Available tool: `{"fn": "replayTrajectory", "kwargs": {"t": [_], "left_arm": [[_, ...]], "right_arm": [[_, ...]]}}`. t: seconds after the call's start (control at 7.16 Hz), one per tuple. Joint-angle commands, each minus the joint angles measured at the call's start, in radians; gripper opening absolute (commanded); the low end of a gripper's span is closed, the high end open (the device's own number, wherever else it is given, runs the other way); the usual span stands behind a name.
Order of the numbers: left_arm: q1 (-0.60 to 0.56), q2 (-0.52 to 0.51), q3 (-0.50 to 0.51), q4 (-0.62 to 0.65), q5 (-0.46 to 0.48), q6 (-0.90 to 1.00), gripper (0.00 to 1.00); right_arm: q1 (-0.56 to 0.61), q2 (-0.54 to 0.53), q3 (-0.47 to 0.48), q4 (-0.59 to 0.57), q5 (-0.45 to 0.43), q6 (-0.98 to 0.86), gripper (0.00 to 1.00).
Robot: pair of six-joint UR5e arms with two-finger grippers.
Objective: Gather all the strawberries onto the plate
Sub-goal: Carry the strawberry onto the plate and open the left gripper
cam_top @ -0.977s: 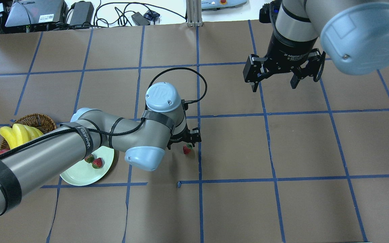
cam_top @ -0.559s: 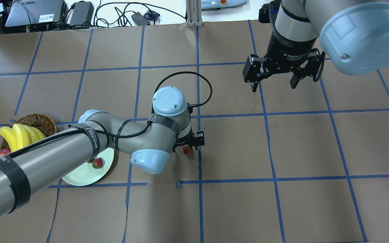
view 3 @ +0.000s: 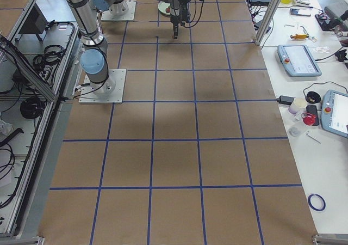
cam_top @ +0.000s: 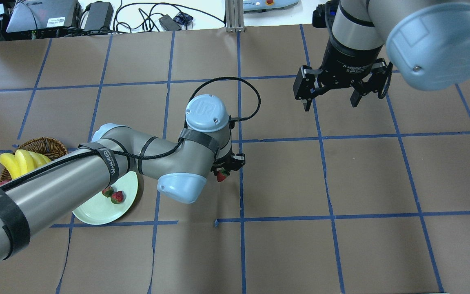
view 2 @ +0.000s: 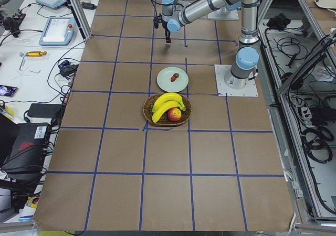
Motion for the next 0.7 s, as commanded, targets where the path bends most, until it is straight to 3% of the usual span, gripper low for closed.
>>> {"fn": "replayTrajectory", "kwargs": {"t": [0.0, 0.28, 0.56], "left_arm": [[0.096, 0.072, -0.006, -0.171, 0.109, 0.144, 0.0], [0.217, 0.152, -0.012, -0.323, 0.178, 0.32, 0.0], [0.413, 0.189, -0.049, -0.354, 0.207, 0.585, 0.0]], "right_arm": [[0.0, 0.0, 0.0, 0.0, 0.0, 0.0, 1.0], [0.0, 0.0, 0.0, 0.0, 0.0, 0.0, 1.0], [0.001, 0.0, 0.002, 0.0, 0.0, 0.0, 1.0]]}}
